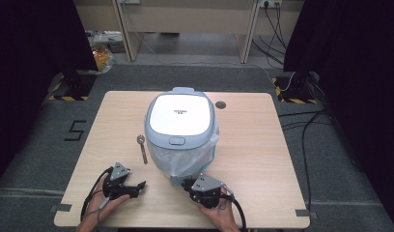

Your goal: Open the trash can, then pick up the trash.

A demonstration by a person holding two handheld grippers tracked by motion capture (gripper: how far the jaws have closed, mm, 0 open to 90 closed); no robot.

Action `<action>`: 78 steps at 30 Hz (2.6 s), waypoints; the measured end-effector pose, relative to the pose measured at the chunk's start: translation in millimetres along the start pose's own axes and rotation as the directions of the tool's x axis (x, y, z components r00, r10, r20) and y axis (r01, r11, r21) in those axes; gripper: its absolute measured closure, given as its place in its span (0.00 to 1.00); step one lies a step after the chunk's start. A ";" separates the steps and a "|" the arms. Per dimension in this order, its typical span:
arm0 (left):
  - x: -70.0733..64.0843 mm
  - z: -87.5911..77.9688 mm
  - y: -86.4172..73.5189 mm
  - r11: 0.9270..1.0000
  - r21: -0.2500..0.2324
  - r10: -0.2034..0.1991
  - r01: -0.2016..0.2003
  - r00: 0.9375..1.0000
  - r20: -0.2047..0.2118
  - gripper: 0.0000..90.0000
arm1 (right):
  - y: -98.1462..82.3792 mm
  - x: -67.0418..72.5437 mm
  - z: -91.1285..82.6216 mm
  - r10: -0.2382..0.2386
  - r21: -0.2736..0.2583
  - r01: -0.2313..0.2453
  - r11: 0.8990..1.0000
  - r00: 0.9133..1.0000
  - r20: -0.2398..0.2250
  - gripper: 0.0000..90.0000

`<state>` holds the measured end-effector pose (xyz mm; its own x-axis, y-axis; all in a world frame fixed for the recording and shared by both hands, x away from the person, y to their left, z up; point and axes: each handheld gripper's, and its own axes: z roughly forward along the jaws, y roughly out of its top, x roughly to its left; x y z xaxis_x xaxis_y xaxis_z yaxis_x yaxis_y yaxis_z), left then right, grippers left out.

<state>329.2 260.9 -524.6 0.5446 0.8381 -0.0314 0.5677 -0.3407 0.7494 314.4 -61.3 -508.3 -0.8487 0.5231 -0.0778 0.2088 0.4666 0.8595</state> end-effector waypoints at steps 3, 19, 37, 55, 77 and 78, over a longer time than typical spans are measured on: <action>0.0 0.0 0.0 1.000 0.000 0.000 0.000 1.000 0.000 0.19 | 1.1 1.4 0.6 0.000 -0.007 0.000 1.000 1.000 0.008 0.90; 0.0 0.0 -0.1 1.000 -0.001 0.000 0.000 1.000 0.000 0.19 | 0.0 4.0 4.3 -0.071 0.039 0.069 0.997 0.995 0.075 0.95; 0.0 0.5 0.5 1.000 0.002 -0.004 0.004 1.000 -0.004 0.18 | -0.8 8.1 6.8 -0.127 0.056 0.122 0.991 0.987 0.096 0.95; -0.2 0.6 0.6 1.000 0.002 -0.005 0.005 1.000 -0.006 0.18 | -1.2 12.3 12.3 -0.174 0.117 0.161 0.980 0.979 0.104 0.95; 0.1 0.6 0.8 1.000 0.002 -0.006 0.006 1.000 -0.005 0.18 | -2.9 11.5 14.1 -0.181 0.117 0.169 0.979 0.979 0.099 0.95; 0.7 0.6 0.6 1.000 -0.003 -0.012 0.012 1.000 -0.001 0.19 | -2.9 11.5 14.1 -0.181 0.117 0.169 0.979 0.978 0.099 0.95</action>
<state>330.3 261.0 -524.6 0.5374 0.8424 -0.0395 0.5720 -0.3297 0.7511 310.8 -46.6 -518.8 -0.8200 0.4981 -0.2820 0.1172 0.6284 0.7690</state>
